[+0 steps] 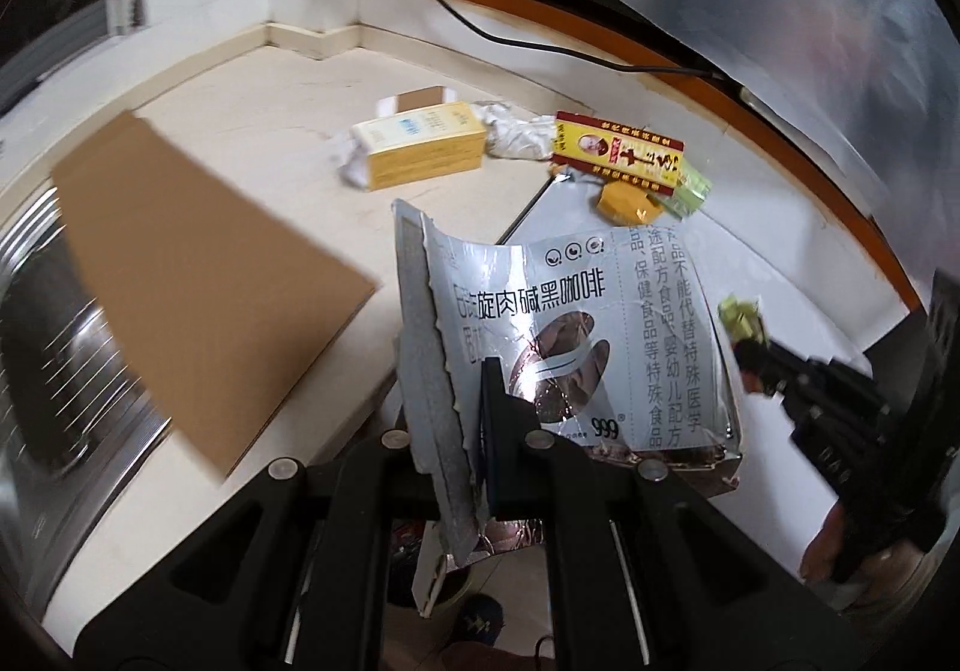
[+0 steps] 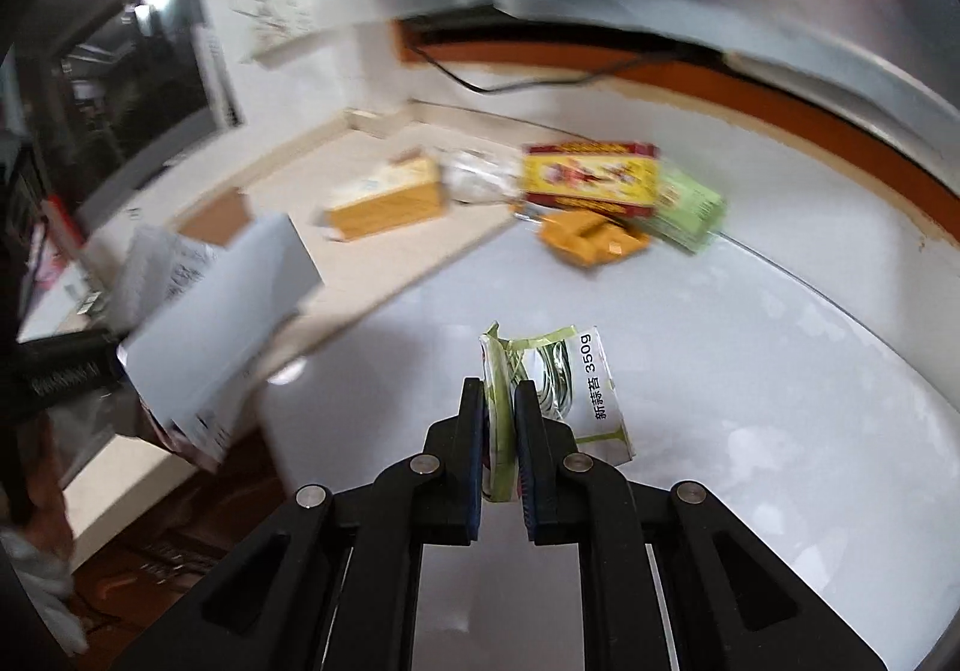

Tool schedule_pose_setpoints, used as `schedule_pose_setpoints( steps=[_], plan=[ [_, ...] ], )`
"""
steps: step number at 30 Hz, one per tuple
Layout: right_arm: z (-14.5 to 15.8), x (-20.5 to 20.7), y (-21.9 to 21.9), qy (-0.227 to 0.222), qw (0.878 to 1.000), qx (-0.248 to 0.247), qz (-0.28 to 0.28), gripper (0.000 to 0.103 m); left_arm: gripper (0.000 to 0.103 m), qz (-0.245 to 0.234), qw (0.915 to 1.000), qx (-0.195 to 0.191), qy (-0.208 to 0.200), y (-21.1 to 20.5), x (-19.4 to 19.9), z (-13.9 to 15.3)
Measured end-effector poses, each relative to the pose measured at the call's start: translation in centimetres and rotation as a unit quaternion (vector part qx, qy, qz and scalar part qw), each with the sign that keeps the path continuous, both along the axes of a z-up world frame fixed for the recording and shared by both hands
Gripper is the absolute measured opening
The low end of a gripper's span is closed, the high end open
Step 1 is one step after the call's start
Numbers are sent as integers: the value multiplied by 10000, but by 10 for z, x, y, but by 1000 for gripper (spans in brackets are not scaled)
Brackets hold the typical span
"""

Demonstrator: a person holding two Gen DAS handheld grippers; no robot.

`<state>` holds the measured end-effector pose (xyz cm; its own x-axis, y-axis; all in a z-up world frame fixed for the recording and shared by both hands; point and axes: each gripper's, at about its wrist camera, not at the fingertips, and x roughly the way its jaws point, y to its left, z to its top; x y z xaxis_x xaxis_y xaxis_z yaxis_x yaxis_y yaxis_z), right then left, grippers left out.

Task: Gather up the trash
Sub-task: 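Lift the coffee pouch and packet and carry both down toward the bin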

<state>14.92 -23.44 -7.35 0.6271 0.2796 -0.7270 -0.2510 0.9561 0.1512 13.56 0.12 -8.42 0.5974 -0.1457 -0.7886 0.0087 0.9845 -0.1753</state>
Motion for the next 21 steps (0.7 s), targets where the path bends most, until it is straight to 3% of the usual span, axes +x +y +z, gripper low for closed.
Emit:
schedule_pose_setpoints(
  steps=[4, 10, 21],
  plan=[
    [20, -34, 32, -60, 9990, 88, 438, 10, 5, 179, 9997, 122, -106, 20, -50, 8],
    [23, -80, 86, 36, 9930, 114, 1174, 10, 5, 441, 9976, 475, -233, 40, -117, 5],
    [-23, -156, 164, 437, 9734, -44, 2250, 9, 5, 870, 9934, 743, 113, 61, -188, -46]
  ],
)
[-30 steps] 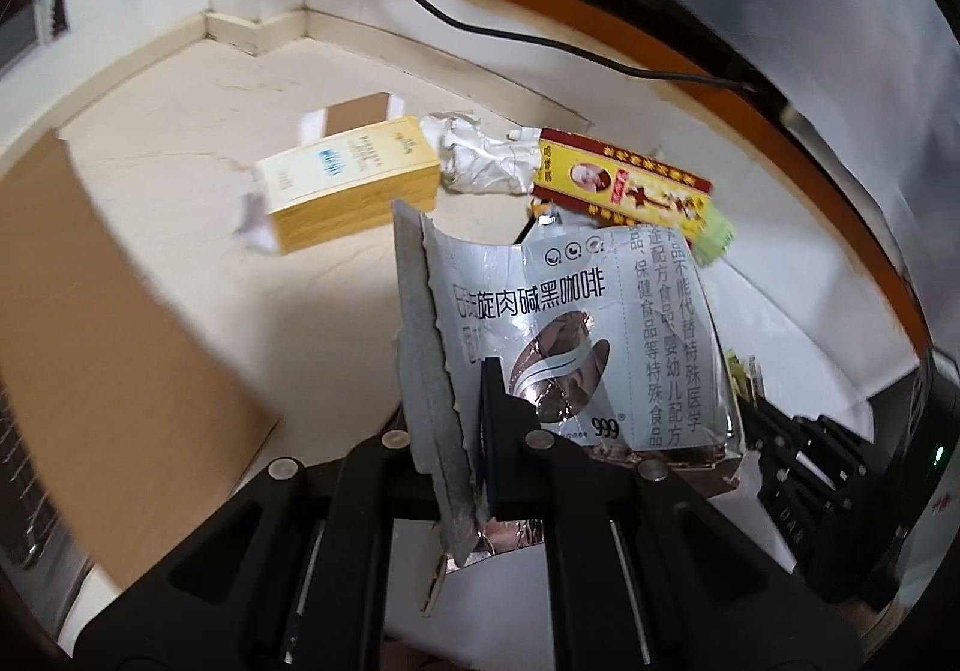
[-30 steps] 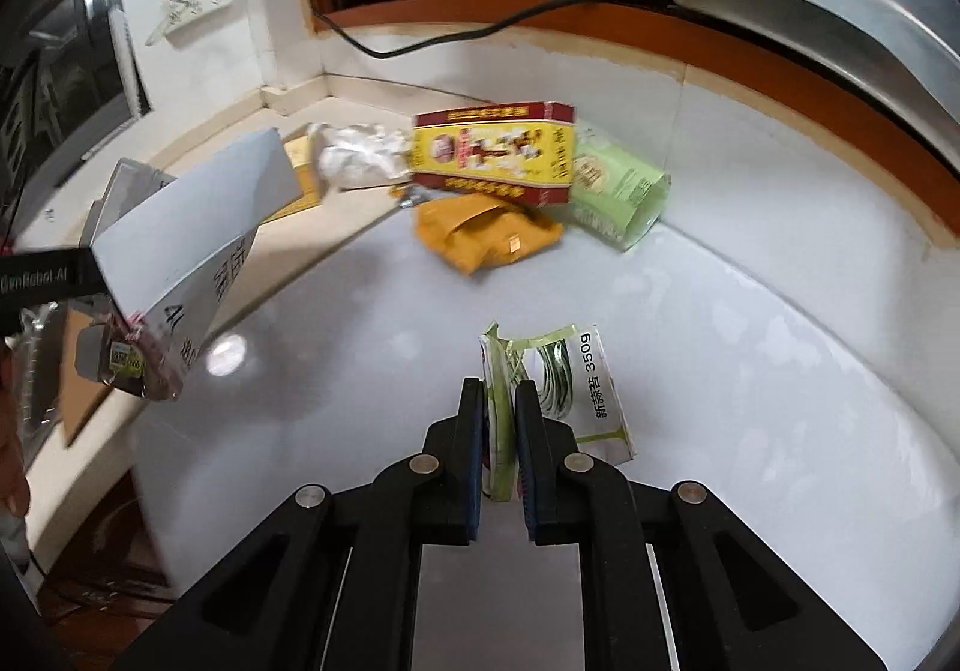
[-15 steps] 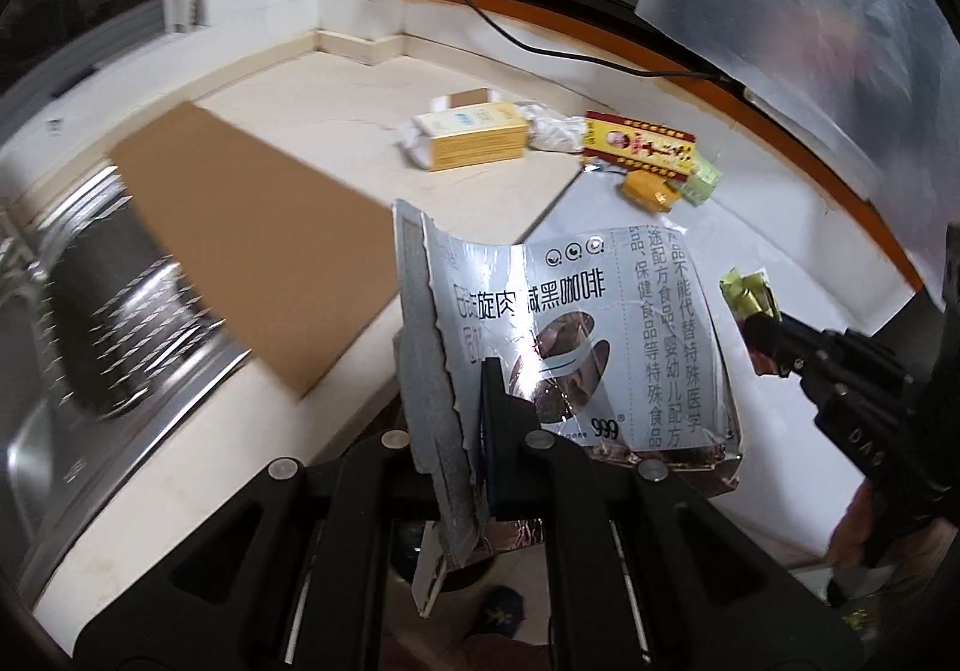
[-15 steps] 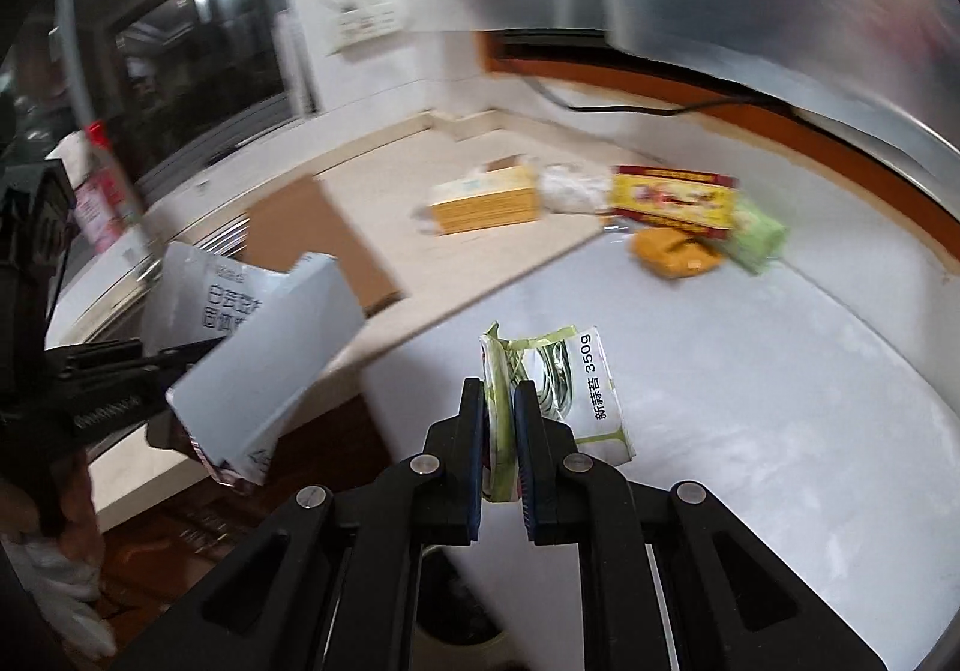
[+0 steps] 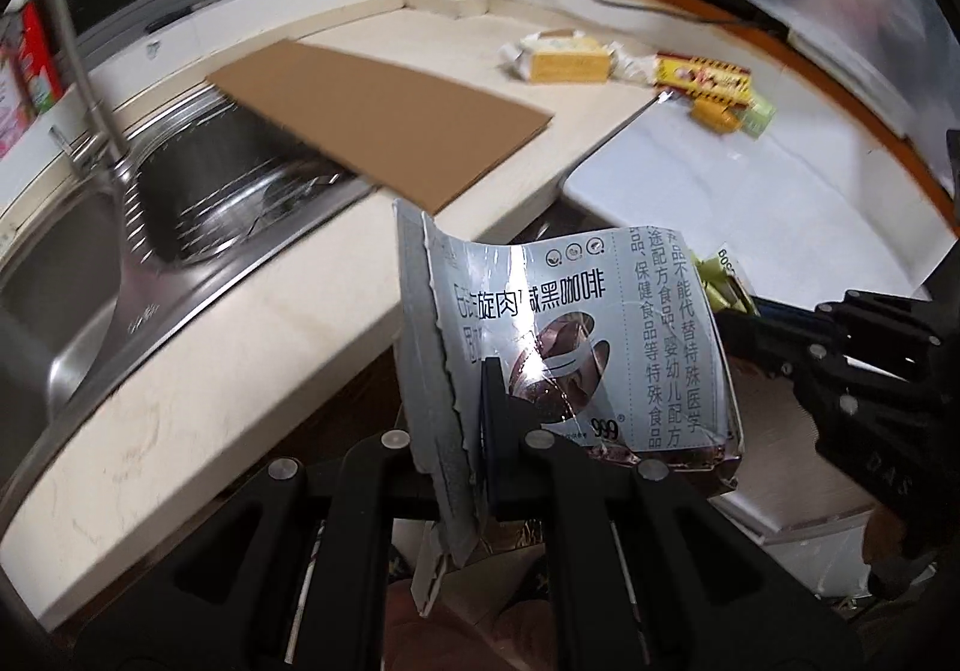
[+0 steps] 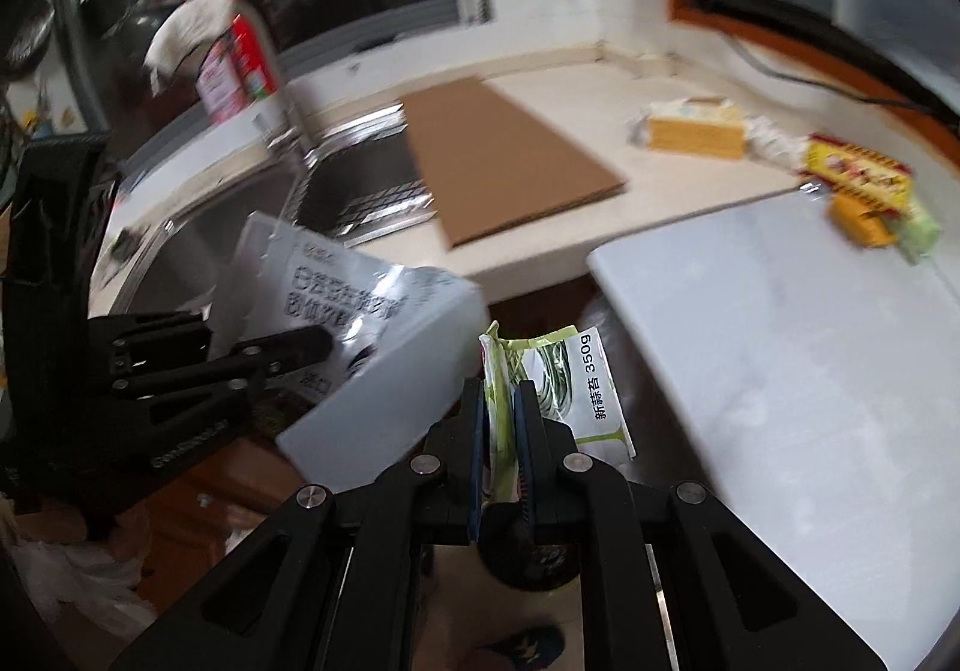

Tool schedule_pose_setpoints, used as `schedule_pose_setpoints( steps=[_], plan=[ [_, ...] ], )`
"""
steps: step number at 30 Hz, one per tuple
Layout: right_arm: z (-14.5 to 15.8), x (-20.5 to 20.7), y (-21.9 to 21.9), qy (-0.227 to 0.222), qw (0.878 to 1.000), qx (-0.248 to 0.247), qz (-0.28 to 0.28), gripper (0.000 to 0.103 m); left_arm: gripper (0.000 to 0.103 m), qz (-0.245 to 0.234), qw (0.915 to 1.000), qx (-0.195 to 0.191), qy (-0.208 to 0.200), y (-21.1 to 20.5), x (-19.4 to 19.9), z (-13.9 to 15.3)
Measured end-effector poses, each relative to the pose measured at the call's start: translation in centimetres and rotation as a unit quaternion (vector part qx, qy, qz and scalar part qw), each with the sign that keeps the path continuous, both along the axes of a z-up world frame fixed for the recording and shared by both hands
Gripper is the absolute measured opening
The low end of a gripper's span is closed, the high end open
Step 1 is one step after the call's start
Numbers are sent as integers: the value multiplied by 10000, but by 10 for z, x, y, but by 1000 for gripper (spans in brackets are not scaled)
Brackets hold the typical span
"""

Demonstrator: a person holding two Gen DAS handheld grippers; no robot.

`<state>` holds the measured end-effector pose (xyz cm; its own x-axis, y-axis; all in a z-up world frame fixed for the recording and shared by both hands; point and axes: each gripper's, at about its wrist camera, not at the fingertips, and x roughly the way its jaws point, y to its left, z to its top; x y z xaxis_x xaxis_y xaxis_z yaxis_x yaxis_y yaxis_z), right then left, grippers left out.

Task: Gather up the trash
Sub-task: 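Lift the coffee pouch and packet and carry both down toward the bin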

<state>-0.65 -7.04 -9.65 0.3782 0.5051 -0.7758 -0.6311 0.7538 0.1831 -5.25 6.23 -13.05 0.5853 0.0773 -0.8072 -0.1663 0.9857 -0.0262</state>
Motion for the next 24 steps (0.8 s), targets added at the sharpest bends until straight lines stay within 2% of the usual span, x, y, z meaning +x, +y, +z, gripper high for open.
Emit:
schedule_pose_setpoints(
  steps=[6, 13, 17, 22, 24],
  plan=[
    [-27, -17, 22, 49, 9997, -163, 199, 9, 5, 193, 9997, 47, 157, 10, -16, -27],
    [-72, -9, 30, 191, 9989, -398, 133, 9, 5, 79, 9996, 138, 215, 10, -15, -66],
    [-112, -3, 27, 387, 9981, -474, -53, 9, 5, -12, 9994, 82, 339, 9, -9, -100],
    [-174, -3, 27, 662, 9952, -690, -195, 10, 5, -116, 9977, -43, 673, 7, 2, -158],
    [-198, -4, 27, 737, 9941, -764, -238, 9, 5, -209, 9964, 39, 818, 4, 8, -182]
  ],
)
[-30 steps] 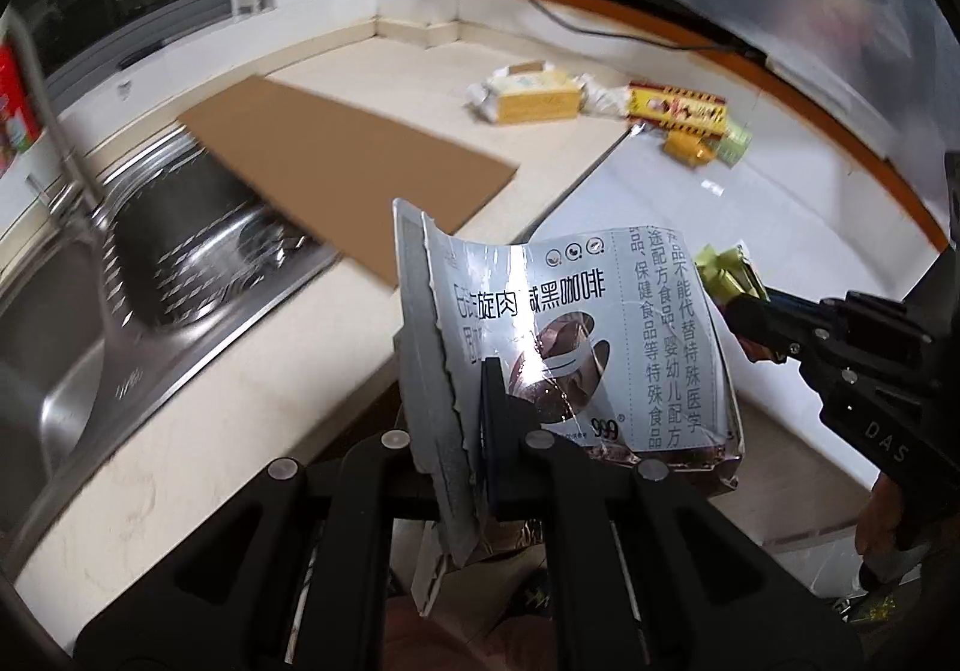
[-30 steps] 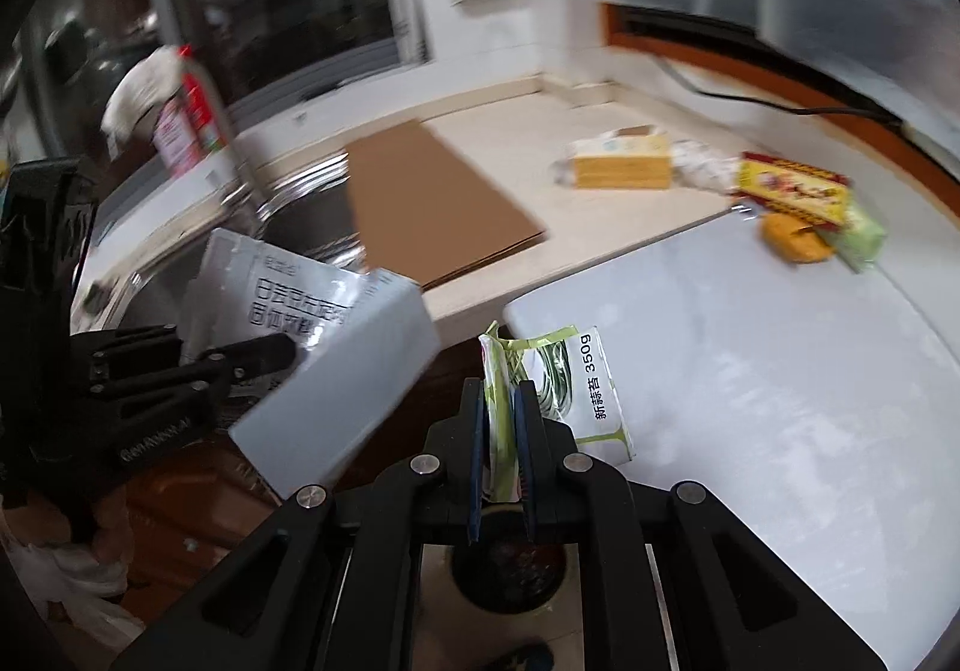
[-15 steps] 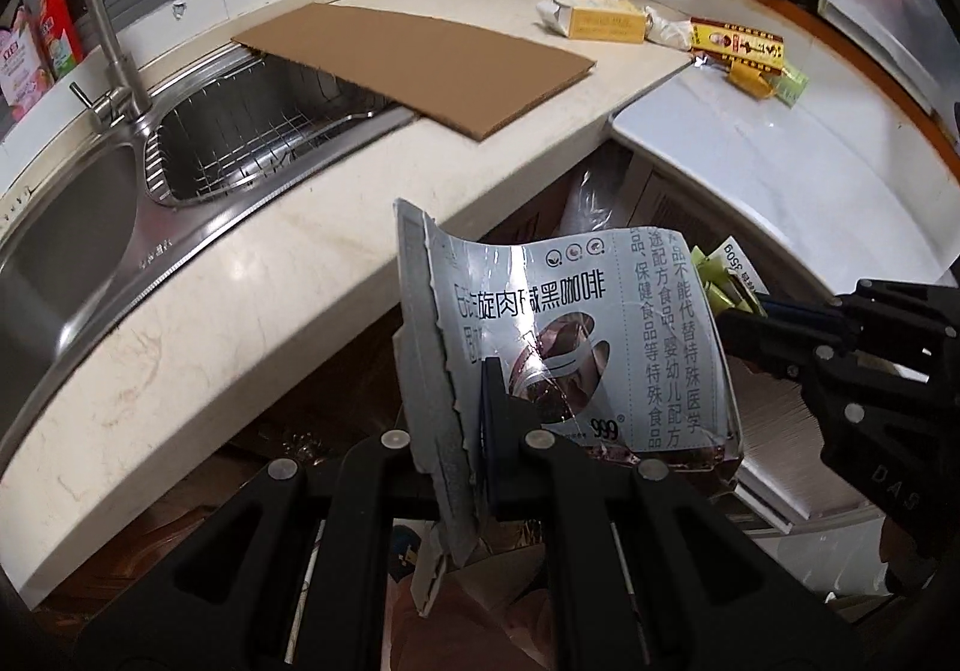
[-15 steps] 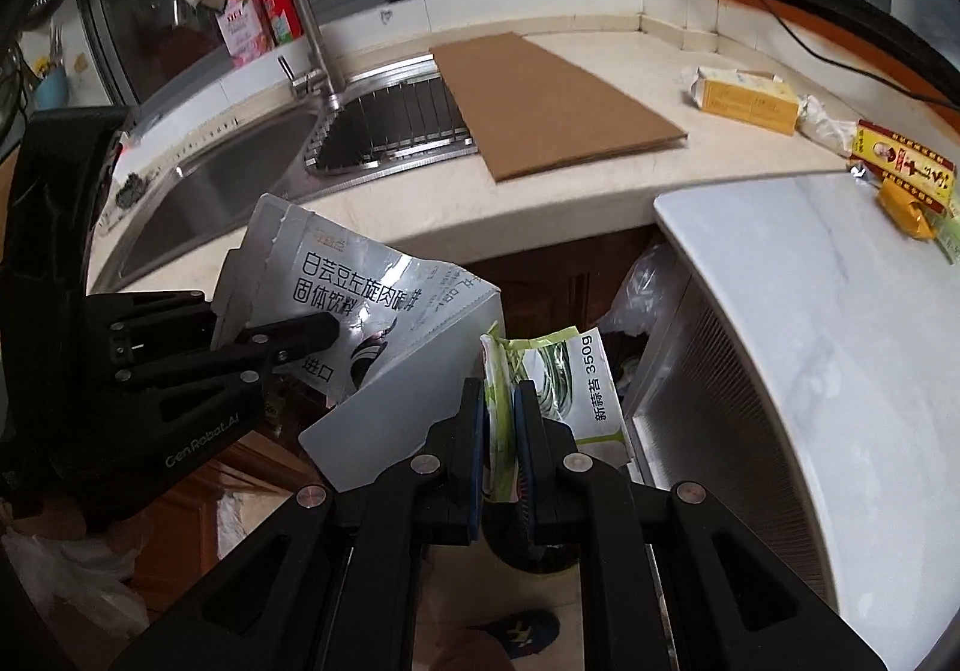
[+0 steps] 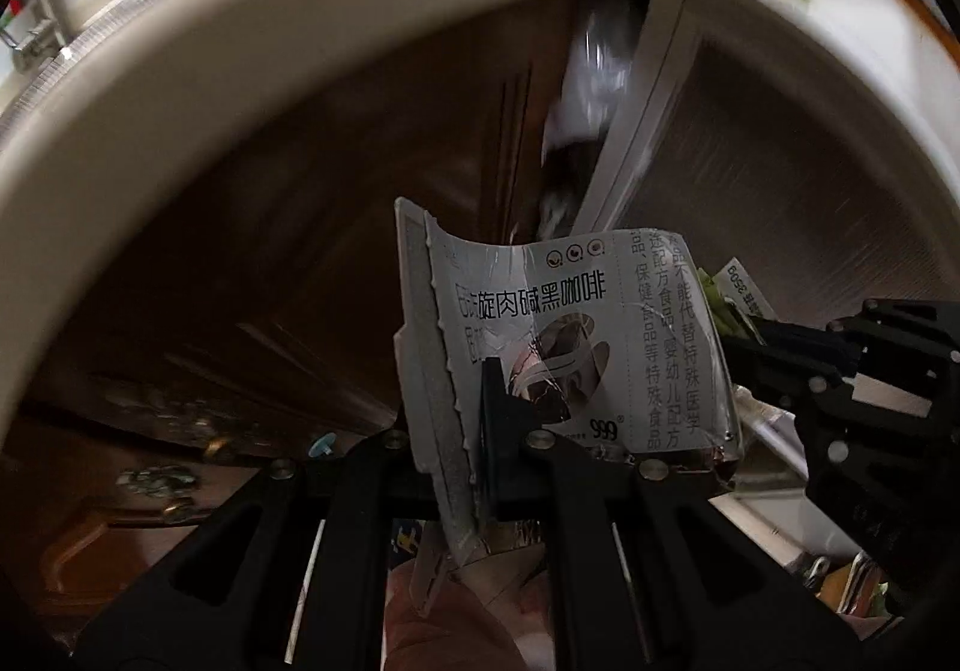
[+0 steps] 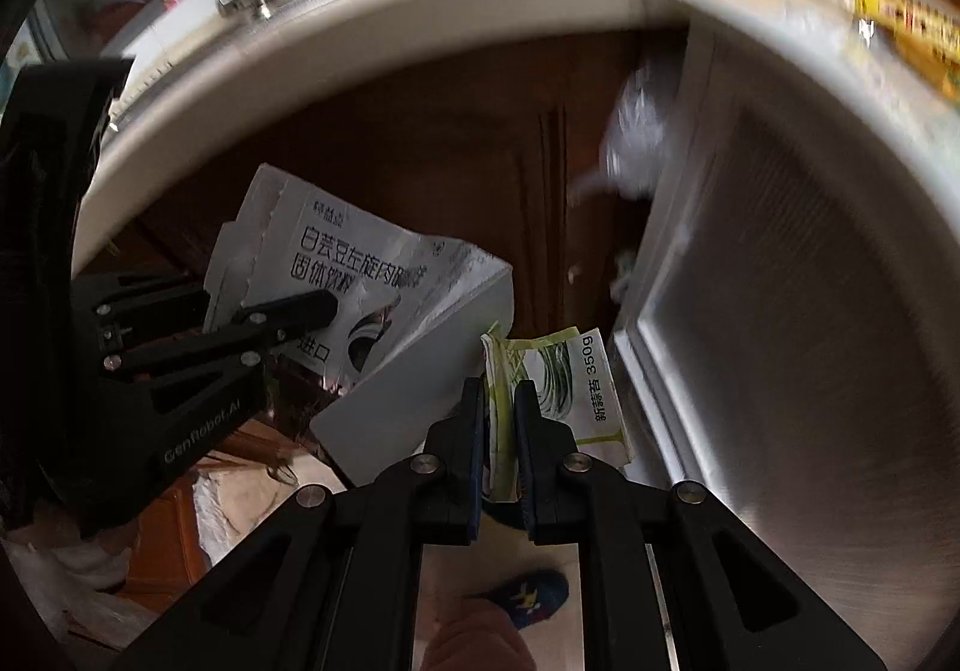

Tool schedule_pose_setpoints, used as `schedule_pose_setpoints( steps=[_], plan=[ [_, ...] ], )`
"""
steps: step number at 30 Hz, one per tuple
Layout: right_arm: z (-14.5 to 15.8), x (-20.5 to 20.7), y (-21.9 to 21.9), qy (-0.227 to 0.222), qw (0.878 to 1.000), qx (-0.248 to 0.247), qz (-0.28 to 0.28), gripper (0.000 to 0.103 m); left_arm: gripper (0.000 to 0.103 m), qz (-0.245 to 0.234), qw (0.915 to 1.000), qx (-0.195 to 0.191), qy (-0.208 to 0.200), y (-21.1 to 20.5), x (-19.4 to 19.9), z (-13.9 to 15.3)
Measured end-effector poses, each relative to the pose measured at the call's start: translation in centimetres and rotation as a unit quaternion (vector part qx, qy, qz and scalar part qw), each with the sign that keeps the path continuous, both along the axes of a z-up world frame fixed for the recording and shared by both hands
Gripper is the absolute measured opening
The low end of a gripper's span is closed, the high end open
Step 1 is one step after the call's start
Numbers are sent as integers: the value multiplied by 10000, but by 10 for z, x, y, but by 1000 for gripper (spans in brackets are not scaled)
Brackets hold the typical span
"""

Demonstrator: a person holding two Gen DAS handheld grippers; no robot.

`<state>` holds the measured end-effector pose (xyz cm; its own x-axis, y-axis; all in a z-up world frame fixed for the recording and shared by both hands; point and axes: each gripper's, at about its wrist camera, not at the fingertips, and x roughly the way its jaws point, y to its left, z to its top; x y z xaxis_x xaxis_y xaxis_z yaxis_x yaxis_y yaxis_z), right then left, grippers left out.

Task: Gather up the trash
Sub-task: 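Lift the coffee pouch and packet and carry both down toward the bin, then open both tools over the bin, dropping pouch and packet inside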

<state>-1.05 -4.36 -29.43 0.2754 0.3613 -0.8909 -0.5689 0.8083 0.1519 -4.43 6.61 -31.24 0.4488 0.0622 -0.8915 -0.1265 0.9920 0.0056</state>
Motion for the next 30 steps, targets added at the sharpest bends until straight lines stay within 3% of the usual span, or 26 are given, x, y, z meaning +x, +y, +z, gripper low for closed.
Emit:
schedule_pose_setpoints(
  steps=[11, 21, 24, 26, 28, 30],
  plan=[
    [-106, 22, -13, 413, 9975, -212, -526, 10, 6, -452, 9984, 171, 301, -24, 38, -93],
    [-145, 39, -25, 518, 9956, -246, -748, 10, 6, -791, 9960, 142, 398, -36, 73, -130],
    [-153, 44, -27, 556, 9947, -240, -831, 10, 17, -840, 9953, 125, 458, -37, 79, -142],
    [-160, 48, -28, 589, 9942, -236, -871, 10, 39, -823, 9951, 111, 541, -36, 80, -147],
    [-165, 51, -28, 630, 9938, -238, -886, 10, 46, -745, 9955, 39, 580, -32, 82, -151],
    [-171, 53, -27, 683, 9935, -232, -885, 10, 47, -655, 9959, 20, 621, -29, 79, -153]
  ],
)
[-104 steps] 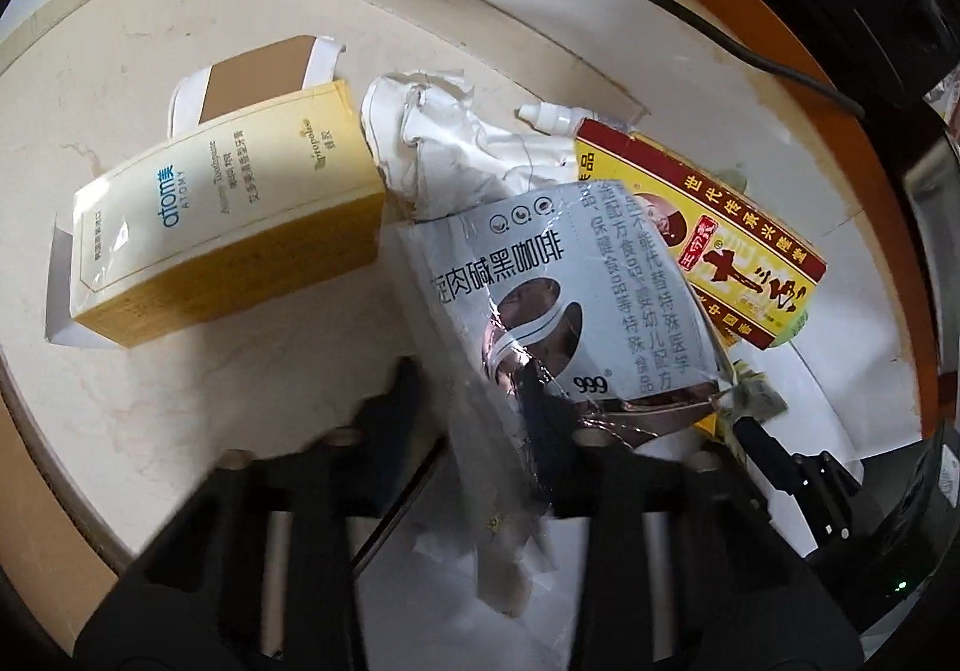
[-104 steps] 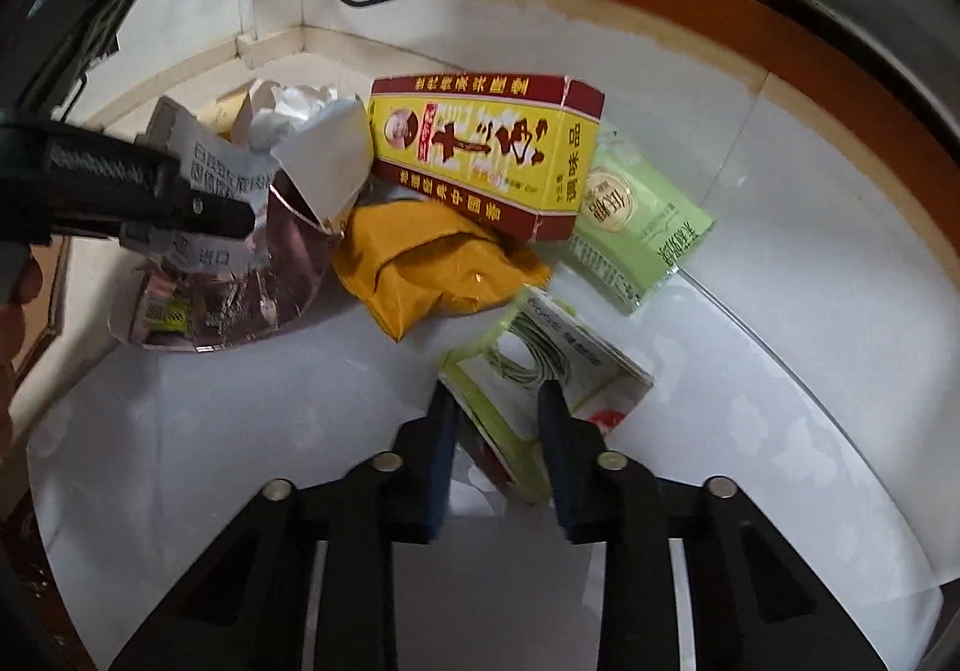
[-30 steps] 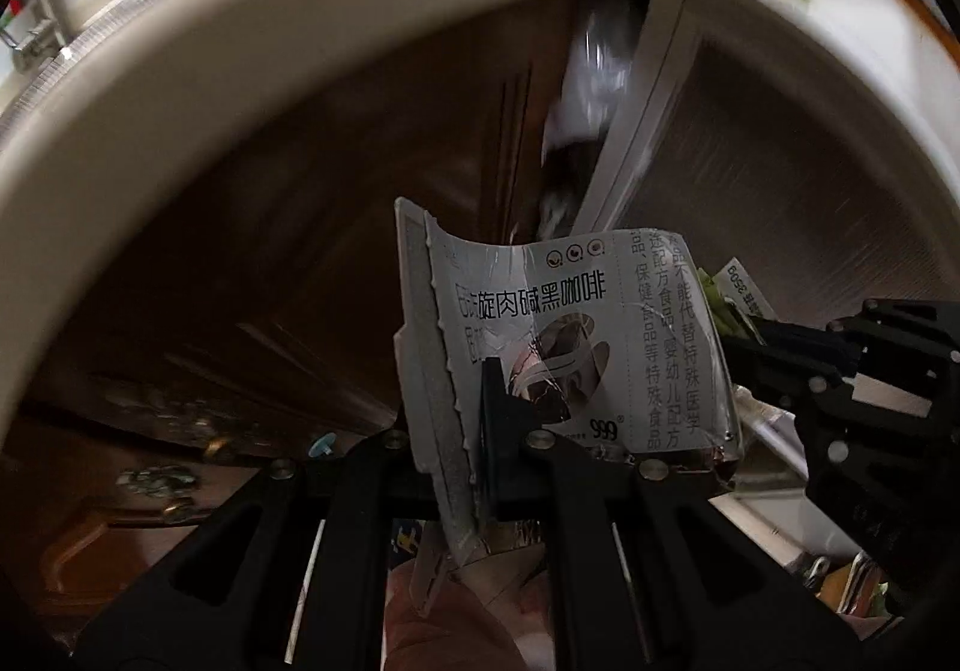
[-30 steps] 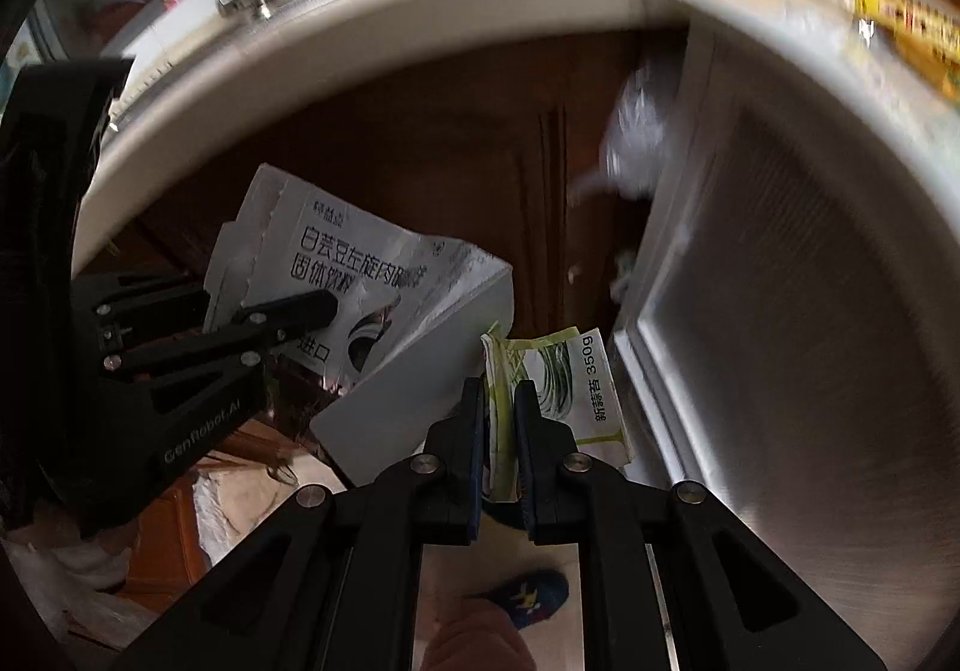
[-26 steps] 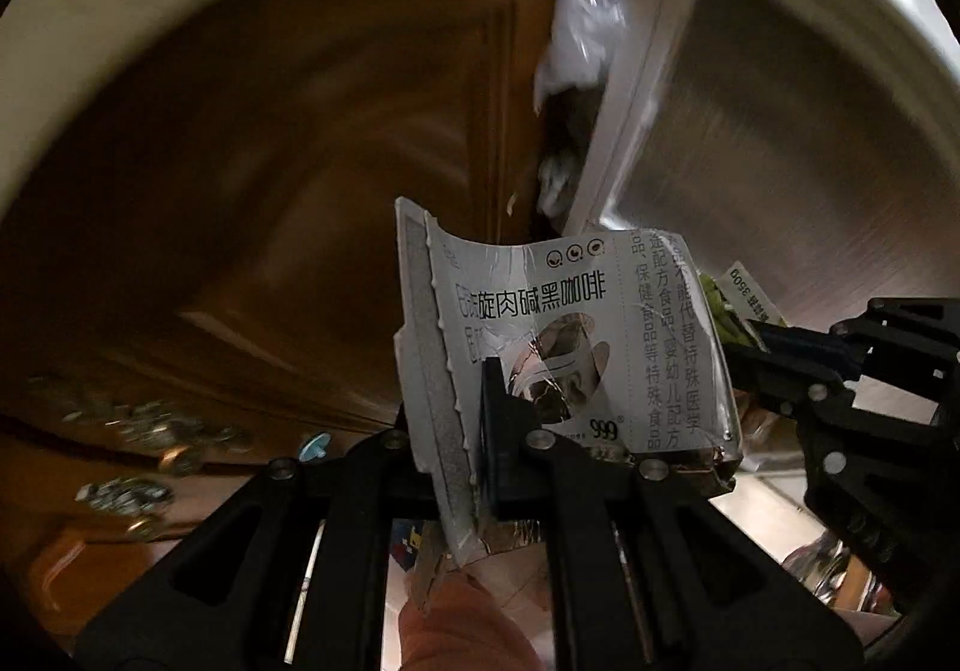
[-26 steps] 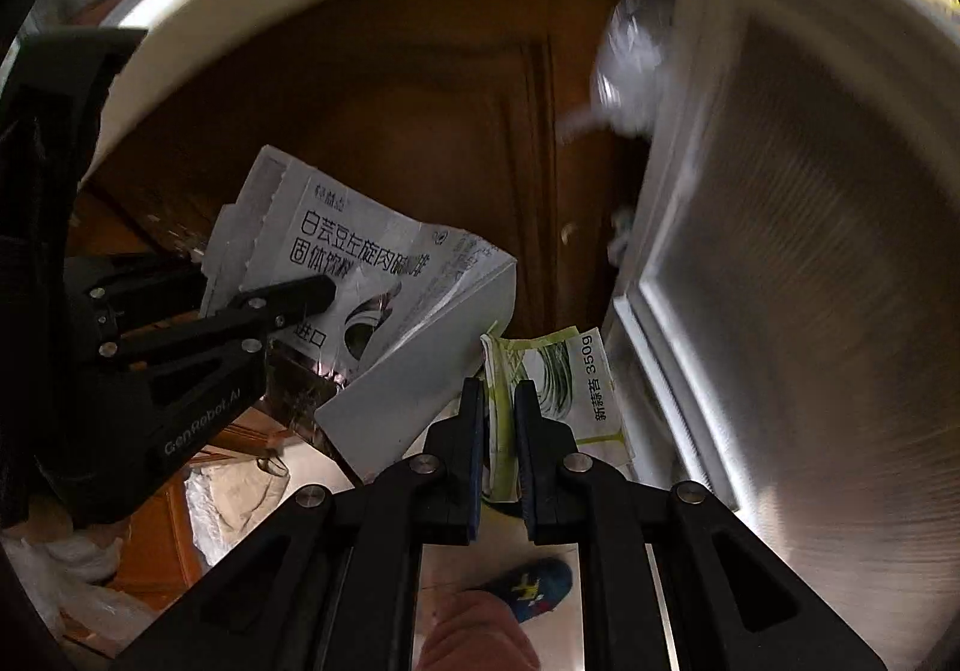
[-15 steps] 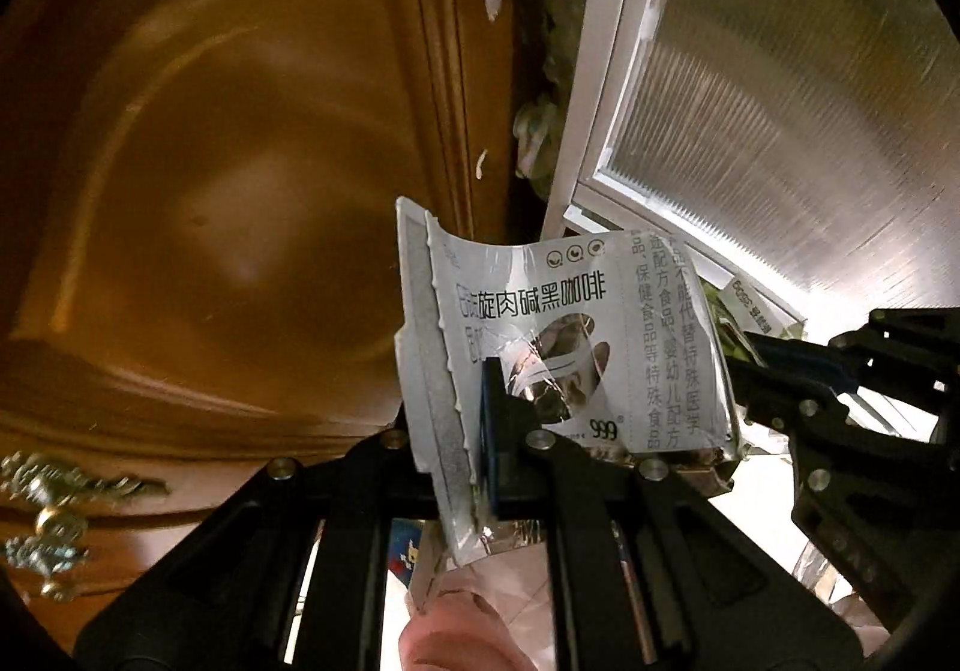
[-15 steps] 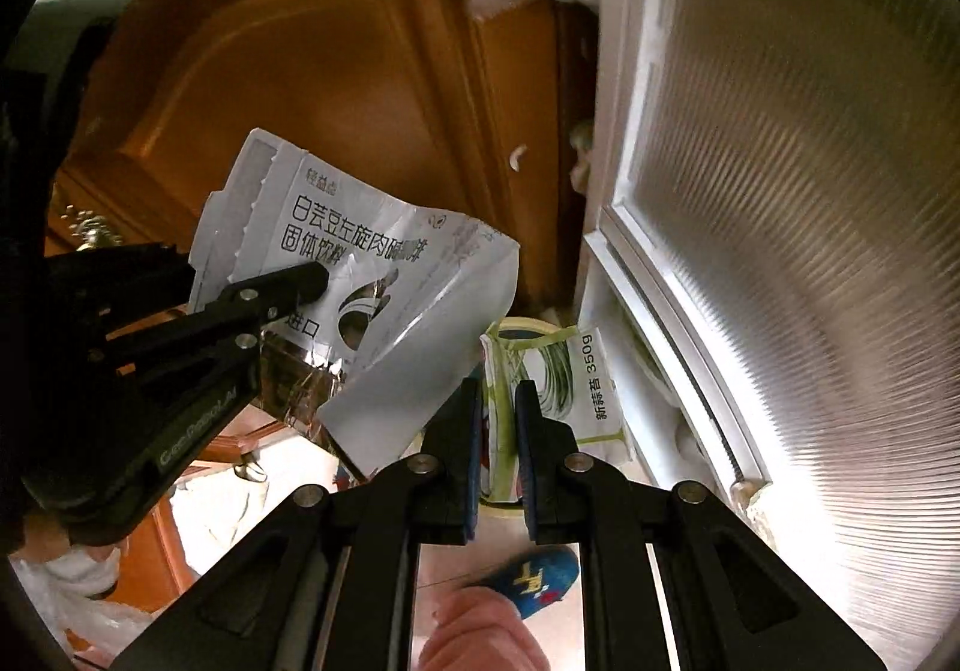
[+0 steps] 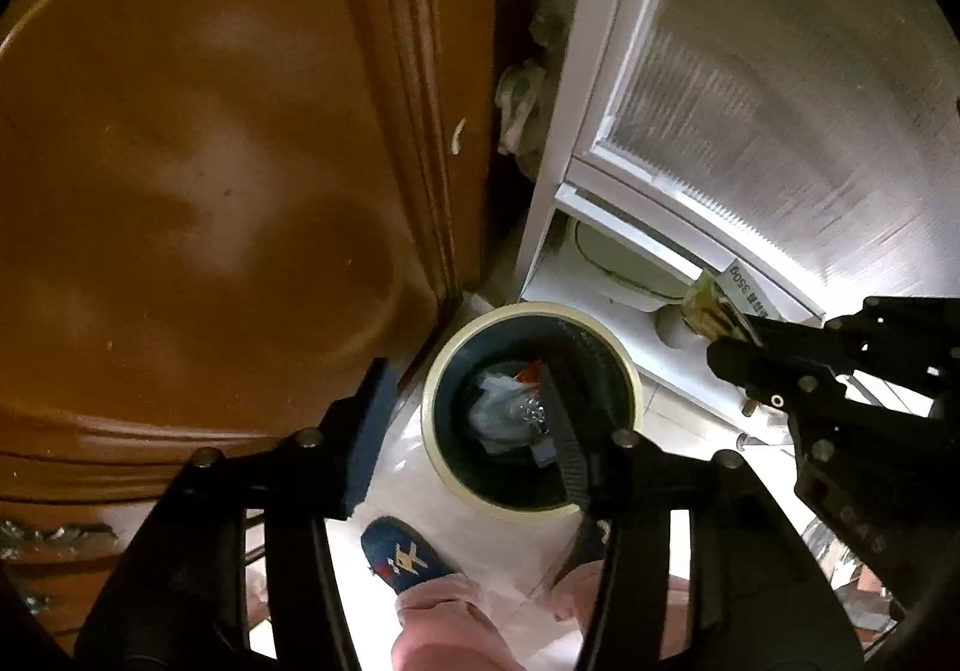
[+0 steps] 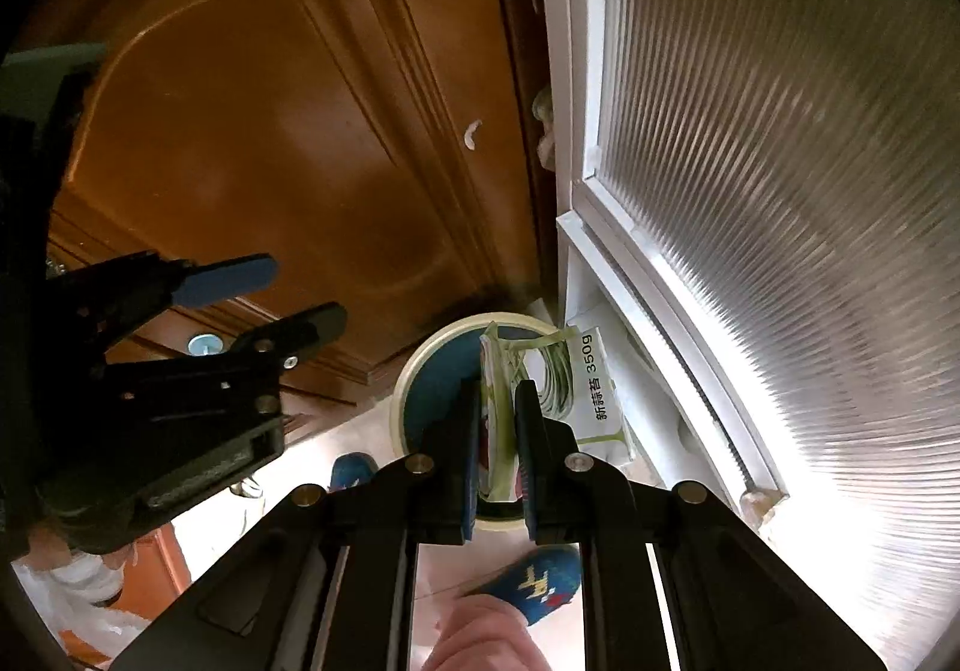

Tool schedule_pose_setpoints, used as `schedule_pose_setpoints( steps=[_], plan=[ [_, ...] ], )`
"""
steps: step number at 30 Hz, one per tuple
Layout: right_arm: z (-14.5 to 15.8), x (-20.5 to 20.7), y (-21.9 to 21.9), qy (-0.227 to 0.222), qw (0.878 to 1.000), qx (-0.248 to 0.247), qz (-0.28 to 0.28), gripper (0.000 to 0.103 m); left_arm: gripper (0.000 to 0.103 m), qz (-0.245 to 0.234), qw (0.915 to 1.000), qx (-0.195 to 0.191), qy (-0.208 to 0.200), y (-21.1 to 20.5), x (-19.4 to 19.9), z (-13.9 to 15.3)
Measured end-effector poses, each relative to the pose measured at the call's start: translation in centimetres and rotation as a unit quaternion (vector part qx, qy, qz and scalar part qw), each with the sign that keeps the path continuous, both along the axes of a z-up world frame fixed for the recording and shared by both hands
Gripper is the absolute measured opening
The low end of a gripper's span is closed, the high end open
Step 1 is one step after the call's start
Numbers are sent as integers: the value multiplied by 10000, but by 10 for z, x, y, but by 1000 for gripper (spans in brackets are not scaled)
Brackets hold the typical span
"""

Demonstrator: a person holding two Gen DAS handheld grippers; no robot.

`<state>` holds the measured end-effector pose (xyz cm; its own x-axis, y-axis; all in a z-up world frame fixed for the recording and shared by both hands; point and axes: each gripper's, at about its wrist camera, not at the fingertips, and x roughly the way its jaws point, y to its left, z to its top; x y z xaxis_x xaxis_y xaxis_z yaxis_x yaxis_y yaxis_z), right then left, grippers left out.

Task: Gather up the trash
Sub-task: 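Open both tools over the bin, dropping pouch and packet inside, then move both tools back up to the table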

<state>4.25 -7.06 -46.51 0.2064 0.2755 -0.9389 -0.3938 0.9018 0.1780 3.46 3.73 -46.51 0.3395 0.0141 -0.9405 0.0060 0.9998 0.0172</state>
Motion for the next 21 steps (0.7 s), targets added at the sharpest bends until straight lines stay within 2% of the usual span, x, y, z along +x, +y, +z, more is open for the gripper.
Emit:
schedule_pose_setpoints(
  steps=[4, 7, 9, 11, 17, 21],
  plan=[
    [-7, -1, 3, 173, 9998, 7, 42, 11, 47, 87, 9999, 52, 115, 4, -8, -2],
    [-18, 3, 5, 354, 9994, 32, -18, 21, 47, 121, 9998, 95, 130, 6, -15, 1],
    [-20, 4, 6, 451, 9989, 71, -118, 43, 48, 161, 9997, 107, 124, 8, -19, 5],
    [-16, 2, 4, 472, 9985, 177, -232, 54, 49, 218, 9996, 106, 118, 10, -21, 10],
    [3, -3, 3, 396, 9985, 265, -253, 55, 51, 401, 9991, 105, 22, 17, -27, 33],
    [26, -11, -4, 352, 9988, 231, -243, 55, 51, 431, 9990, 94, -27, 19, -33, 55]
  ],
)
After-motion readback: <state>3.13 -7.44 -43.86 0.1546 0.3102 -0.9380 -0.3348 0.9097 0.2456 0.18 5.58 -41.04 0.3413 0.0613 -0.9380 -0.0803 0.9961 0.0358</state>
